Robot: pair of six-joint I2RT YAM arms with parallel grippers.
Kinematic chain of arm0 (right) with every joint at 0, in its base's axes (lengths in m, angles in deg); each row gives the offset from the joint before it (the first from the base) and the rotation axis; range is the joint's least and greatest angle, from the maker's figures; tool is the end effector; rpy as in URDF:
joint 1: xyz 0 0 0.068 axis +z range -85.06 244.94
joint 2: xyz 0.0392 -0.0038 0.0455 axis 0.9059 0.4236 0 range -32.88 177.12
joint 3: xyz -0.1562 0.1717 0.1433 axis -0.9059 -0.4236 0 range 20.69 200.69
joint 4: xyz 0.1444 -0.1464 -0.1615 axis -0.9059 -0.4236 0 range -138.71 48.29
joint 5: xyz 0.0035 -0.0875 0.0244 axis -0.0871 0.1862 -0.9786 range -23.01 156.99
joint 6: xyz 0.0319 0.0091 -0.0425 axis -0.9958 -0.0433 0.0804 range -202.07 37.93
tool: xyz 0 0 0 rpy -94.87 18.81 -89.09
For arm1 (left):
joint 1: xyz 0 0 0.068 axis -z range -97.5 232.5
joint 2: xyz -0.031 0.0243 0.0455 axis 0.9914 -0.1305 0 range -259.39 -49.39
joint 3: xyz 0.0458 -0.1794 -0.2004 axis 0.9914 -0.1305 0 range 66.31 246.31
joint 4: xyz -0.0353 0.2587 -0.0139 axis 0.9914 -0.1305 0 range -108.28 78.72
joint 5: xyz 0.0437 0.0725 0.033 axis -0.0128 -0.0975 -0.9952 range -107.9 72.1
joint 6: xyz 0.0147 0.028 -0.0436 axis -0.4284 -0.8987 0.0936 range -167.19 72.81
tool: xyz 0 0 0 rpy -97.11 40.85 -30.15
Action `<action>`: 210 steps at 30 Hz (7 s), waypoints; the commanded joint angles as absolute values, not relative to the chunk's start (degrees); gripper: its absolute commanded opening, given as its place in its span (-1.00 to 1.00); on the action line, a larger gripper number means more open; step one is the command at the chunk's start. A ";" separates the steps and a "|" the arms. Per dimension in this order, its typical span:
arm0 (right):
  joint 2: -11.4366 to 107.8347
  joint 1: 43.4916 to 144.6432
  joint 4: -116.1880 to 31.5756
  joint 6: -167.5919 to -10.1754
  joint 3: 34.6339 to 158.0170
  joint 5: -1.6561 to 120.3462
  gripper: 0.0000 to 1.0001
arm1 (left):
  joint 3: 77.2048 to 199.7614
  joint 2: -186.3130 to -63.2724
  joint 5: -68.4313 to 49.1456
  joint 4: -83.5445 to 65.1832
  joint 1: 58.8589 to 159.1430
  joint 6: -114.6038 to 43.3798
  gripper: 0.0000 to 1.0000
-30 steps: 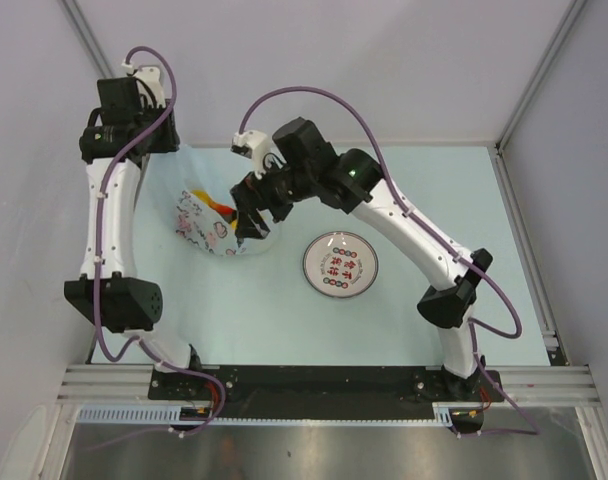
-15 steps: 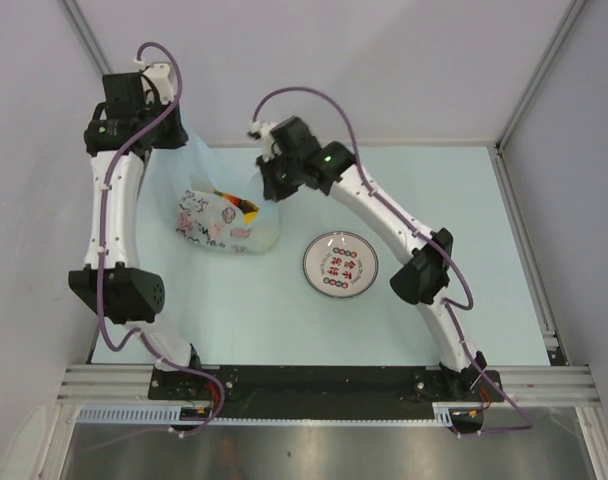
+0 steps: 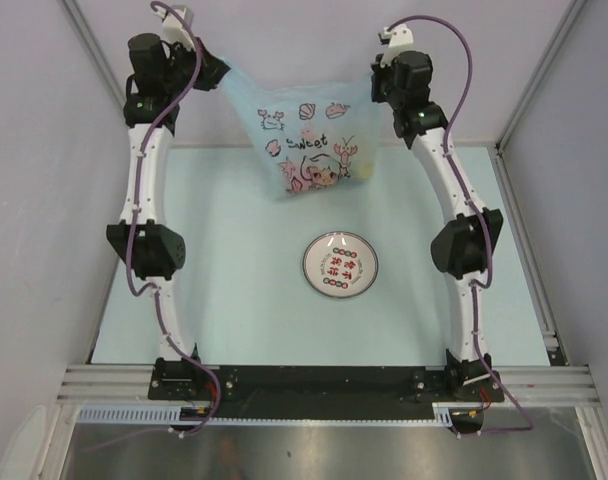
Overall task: Take the fake fruits out of the plastic bag
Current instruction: Pick up the plastic bag at the center of the board, then place the plastic bag at the center of the board, then adjust the plastic bag at the center of the board, then take out the fake fruit from the plastic bag, then place the fake fruit on the plate, then take out the fake fruit from the plastic bag.
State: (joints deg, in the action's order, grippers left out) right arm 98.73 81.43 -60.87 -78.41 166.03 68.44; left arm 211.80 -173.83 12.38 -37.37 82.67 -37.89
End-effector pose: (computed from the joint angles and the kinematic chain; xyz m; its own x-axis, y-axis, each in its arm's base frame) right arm 0.5067 0.1491 0.4169 -0.0741 -0.0885 -0.9933 -0.2648 0.9621 -0.0660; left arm 0.4807 -0.0194 0.4660 -0.1684 -0.1390 -0.9759 0.4840 0.8508 -0.2047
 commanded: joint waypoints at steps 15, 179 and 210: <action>50.01 76.01 -56.38 -76.80 94.52 65.31 -0.64 | 160.71 -149.59 32.10 -48.37 86.90 -44.47 -0.99; 55.88 120.22 -68.70 -43.84 83.71 74.80 -1.00 | 154.38 -129.02 24.55 -38.44 94.89 -36.64 -0.99; 50.75 103.26 -62.55 -50.94 99.07 49.51 0.20 | 138.56 -118.74 26.03 -41.61 88.39 -37.26 -0.98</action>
State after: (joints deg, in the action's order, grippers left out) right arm 40.81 104.40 -68.96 -43.24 96.15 54.69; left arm 140.07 -122.18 23.24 -41.39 88.72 -35.71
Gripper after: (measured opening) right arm 0.658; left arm 0.011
